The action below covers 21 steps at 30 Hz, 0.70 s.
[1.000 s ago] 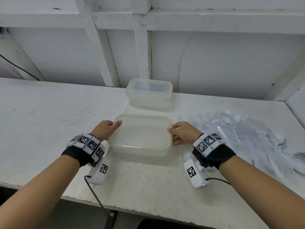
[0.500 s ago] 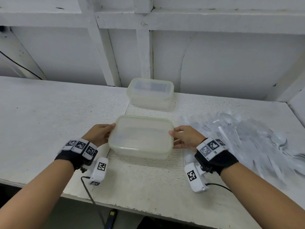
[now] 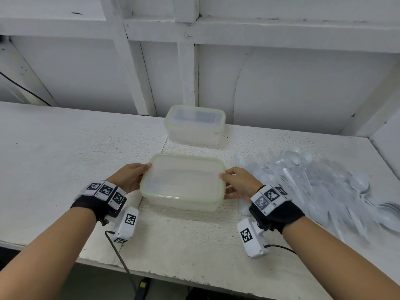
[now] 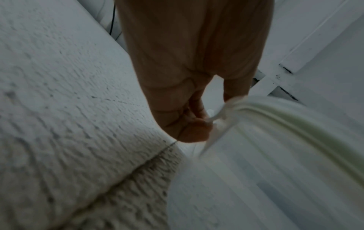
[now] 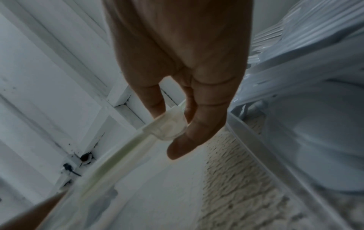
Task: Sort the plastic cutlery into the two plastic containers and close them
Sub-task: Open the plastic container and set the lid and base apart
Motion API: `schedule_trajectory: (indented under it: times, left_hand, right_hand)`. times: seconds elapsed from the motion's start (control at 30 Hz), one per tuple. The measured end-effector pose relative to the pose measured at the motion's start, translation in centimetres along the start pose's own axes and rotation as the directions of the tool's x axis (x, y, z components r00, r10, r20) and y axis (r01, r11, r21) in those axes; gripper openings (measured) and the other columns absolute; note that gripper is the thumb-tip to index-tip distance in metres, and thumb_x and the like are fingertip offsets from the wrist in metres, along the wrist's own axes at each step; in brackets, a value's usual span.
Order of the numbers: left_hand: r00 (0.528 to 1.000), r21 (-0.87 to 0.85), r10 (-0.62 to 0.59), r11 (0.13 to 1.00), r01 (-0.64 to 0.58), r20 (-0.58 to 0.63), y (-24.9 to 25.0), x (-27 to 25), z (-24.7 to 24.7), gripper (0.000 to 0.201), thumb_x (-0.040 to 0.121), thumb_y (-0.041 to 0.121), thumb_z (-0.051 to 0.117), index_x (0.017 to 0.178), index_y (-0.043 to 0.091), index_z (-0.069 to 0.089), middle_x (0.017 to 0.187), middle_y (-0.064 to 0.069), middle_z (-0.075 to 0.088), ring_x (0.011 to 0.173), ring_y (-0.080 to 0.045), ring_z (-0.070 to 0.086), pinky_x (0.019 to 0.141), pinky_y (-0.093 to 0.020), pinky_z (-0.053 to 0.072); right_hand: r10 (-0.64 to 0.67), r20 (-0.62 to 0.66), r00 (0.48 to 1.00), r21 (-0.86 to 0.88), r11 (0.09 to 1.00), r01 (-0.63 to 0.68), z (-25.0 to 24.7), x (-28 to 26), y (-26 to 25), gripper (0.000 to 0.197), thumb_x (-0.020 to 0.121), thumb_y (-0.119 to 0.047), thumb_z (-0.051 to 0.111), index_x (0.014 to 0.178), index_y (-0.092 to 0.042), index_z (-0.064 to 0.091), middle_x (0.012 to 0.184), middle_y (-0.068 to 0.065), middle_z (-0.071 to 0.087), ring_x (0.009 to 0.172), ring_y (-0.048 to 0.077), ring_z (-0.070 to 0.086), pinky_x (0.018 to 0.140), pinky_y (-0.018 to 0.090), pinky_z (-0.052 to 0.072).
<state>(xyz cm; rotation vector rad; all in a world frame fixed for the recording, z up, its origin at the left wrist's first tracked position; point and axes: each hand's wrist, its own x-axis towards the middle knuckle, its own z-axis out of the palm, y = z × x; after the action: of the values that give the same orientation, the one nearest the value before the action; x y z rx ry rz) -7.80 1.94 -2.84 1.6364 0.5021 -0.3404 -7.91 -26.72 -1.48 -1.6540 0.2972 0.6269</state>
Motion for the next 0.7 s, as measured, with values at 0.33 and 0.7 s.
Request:
schedule_trajectory:
  times: [0.33,0.7]
  left_hand:
    - [0.981,0.507,0.098,0.862,-0.001,-0.165,0.2,1.5,2.4,0.064,0.093,0.056,0.037,0.116,0.000,0.057,0.112,-0.016,0.058,0.096,-0.027,0.053,0.088,-0.033,0.039]
    - [0.946,0.613,0.227,0.789,-0.039,-0.232,-0.1,1.7,2.0,0.056,0.091,0.055,0.042,0.084,0.001,0.053,0.087,-0.014,0.056,0.080,-0.026,0.051,0.067,-0.033,0.036]
  right_hand:
    - [-0.157,-0.245,0.957,-0.332,0.941,0.070,2.0,1.6,1.2,0.036,0.095,-0.048,0.039,0.085,-0.014,0.039,0.076,-0.002,0.046,0.061,0.010,0.046,0.044,0.019,0.036]
    - [-0.167,-0.264,0.950,-0.284,0.955,0.089,2.3,2.7,1.9,0.041,0.093,-0.051,0.040,0.093,-0.010,0.042,0.079,0.001,0.049,0.072,0.019,0.050,0.055,0.026,0.043]
